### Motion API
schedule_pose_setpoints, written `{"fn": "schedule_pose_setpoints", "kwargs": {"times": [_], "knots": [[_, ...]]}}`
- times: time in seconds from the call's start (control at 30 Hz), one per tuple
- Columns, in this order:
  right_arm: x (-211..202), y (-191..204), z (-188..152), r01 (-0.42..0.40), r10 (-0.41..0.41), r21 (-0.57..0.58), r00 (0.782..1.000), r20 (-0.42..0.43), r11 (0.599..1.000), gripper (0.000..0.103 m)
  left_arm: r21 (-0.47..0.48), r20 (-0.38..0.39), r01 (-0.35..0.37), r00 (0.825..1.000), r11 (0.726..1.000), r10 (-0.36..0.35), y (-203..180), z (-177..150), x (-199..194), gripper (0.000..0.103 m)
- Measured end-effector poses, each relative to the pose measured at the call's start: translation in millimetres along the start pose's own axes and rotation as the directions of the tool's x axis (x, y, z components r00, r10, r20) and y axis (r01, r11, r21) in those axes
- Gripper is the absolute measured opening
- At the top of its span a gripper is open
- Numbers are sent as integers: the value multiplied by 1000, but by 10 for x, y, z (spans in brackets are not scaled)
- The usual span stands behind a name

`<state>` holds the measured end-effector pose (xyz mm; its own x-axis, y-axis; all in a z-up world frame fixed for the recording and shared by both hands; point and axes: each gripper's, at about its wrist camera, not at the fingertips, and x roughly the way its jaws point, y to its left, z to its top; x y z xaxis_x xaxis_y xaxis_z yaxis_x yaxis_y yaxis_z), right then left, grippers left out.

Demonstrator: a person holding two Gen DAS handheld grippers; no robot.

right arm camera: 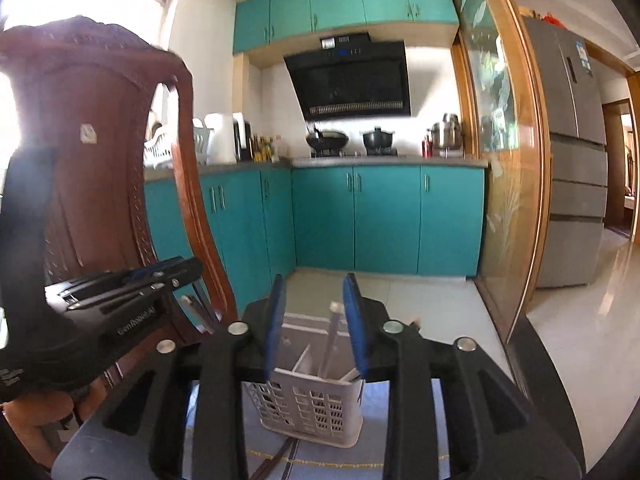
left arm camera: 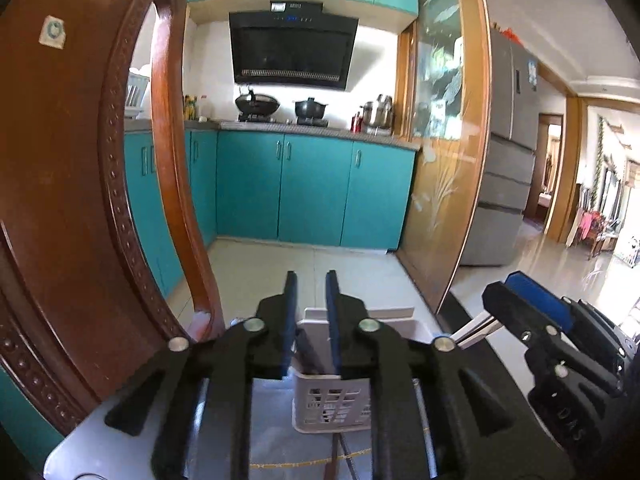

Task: Organize utensils
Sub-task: 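Lift both chopsticks, lower them into the white basket and open both tools, then move the right tool back to the cloth and close on a reddish chopstick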

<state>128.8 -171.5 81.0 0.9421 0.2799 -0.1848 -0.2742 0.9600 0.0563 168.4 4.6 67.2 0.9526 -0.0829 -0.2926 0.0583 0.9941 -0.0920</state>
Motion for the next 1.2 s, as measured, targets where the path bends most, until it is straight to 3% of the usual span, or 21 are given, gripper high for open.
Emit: {"fn": "schedule_pose_setpoints", "kwargs": {"times": [0.03,0.23,0.37,0.47,0.57,0.6,0.7,0.8,0.9,1.07,1.2], "knots": [[-50,-1,5,-2,2,-1,1000,17,1000,38,-3,14,2,1000,1000,-2,-3,6,-35,27],[-393,-35,-41,-56,56,3,995,80,998,46,-29,117,-53,992,998,56,80,-73,-385,27],[-505,34,-255,-131,131,-11,991,14,991,52,-6,147,-122,982,992,122,81,-218,-537,39],[-504,187,-520,-204,198,-62,976,-95,977,54,36,127,-179,977,983,173,71,-356,-562,47],[-306,243,-774,-270,255,-20,931,-260,963,55,40,80,-203,977,978,199,124,-456,-552,53],[-209,223,-851,-275,267,19,911,-315,961,55,34,70,-210,976,977,207,151,-482,-559,60],[88,132,-1026,-221,243,104,853,-461,970,55,11,42,-217,975,976,217,251,-551,-595,66],[283,133,-1227,-147,172,90,815,-554,985,55,11,28,-223,975,975,222,292,-572,-629,73],[407,231,-1440,-108,102,28,779,-619,994,55,15,14,-221,975,975,221,311,-612,-668,77],[597,353,-1727,-88,59,-5,712,-700,996,55,11,12,-211,977,977,211,352,-647,-744,82],[660,421,-1827,-78,27,-39,703,-711,996,56,6,21,-210,978,978,210,407,-647,-805,84]]}}
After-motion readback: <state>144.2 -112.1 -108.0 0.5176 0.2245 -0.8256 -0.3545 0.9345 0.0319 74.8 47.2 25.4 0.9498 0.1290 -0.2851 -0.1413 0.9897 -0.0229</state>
